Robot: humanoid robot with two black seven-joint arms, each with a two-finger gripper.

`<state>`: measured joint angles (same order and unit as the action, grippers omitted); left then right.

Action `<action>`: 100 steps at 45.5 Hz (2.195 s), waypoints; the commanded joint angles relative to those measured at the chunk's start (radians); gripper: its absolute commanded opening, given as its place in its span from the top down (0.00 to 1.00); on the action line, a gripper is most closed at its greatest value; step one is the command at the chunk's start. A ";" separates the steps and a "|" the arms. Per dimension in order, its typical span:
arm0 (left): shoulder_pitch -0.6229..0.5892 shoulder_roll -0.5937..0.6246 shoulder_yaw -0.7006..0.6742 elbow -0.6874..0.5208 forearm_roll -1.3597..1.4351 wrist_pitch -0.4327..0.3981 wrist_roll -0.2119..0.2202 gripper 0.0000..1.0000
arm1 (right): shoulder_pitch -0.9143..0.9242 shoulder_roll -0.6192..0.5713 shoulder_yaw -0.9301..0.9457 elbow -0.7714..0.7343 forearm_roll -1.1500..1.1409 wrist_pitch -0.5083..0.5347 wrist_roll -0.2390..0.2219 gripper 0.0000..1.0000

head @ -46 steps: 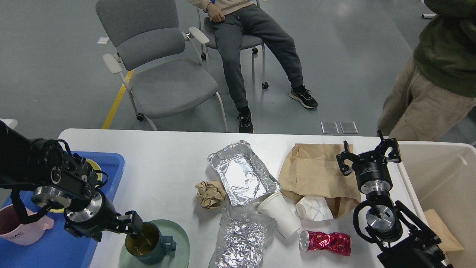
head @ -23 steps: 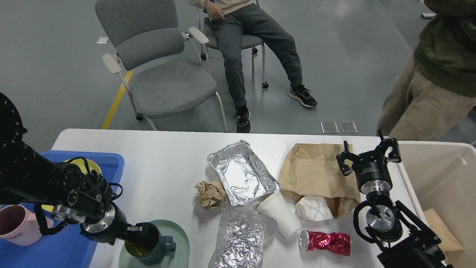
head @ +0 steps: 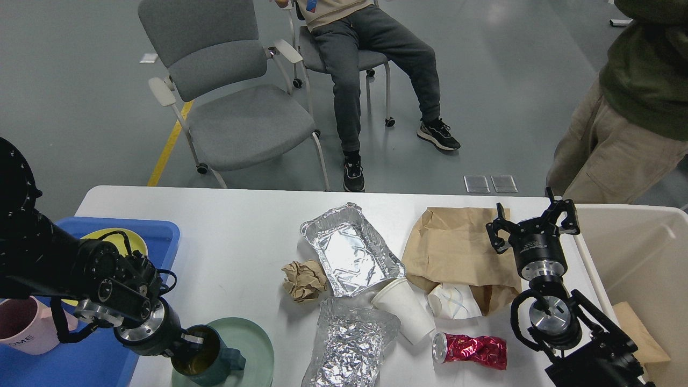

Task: Tidy desktop
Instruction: 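Grasp and lift the teal mug with the left gripper, then place the teal mug on the blue tray beside the pink mug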

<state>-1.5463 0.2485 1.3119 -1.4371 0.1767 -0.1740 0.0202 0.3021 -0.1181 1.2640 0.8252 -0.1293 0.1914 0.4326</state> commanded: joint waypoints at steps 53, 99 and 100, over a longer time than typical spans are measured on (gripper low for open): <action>-1.042 0.123 0.205 -0.253 -0.020 -0.685 -0.059 1.00 | 0.000 0.000 0.000 -0.001 -0.001 0.000 0.000 0.00; -0.258 0.466 0.156 0.173 0.085 -0.398 -0.112 1.00 | -0.001 0.000 0.000 0.000 -0.001 -0.001 0.000 0.00; -0.232 0.469 0.139 0.188 0.093 -0.398 -0.112 1.00 | 0.000 0.000 0.000 0.000 0.000 0.000 0.000 0.00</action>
<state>-1.9261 0.6927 1.5274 -1.3381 0.2320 -0.5785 -0.0864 0.3013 -0.1181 1.2640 0.8254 -0.1293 0.1915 0.4326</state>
